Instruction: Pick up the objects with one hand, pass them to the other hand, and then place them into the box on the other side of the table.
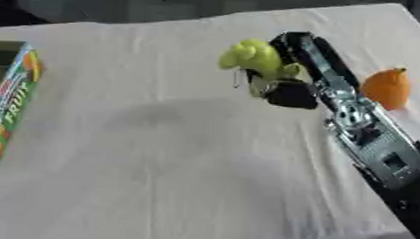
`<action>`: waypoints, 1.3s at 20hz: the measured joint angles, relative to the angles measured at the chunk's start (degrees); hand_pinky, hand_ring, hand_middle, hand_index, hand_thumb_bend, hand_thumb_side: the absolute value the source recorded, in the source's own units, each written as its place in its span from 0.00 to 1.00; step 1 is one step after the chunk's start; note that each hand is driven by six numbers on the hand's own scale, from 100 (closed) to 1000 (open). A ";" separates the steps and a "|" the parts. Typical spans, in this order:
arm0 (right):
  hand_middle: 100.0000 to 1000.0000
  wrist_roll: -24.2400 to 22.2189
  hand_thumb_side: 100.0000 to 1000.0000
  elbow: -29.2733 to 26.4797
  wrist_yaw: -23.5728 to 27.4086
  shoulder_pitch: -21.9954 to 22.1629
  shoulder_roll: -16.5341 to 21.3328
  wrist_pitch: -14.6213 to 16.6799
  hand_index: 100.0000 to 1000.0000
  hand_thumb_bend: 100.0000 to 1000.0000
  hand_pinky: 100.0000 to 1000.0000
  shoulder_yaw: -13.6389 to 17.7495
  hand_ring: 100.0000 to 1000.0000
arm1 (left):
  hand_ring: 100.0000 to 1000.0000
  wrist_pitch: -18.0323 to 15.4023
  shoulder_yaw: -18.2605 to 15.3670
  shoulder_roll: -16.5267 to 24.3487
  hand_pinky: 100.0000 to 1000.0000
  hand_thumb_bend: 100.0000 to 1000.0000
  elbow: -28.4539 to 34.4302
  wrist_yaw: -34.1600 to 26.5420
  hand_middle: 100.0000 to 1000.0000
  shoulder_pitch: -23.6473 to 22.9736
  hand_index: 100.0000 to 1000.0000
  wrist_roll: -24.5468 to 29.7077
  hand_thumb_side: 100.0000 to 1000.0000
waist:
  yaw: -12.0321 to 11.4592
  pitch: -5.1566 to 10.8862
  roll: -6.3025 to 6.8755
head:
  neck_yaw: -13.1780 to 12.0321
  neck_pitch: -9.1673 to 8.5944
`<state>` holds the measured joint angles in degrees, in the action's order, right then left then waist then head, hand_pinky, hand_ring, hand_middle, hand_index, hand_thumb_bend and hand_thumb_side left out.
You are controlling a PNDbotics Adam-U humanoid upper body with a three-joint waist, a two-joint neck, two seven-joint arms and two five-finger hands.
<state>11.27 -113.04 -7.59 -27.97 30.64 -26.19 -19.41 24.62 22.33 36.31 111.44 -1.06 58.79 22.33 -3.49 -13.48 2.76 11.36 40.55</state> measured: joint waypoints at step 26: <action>0.31 -4.77 0.00 -0.28 -0.58 -5.33 -4.37 -2.19 0.51 0.10 0.67 -4.17 0.44 | 0.75 1.07 4.69 -6.63 0.65 0.25 -8.65 1.31 0.66 2.25 0.75 13.79 0.36 | 0.16 0.15 -0.35 | -1.09 0.03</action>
<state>6.49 -113.33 -8.17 -33.30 26.27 -28.38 -23.58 25.68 27.02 29.68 102.79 0.26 61.04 36.12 -3.32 -13.33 2.41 10.28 40.58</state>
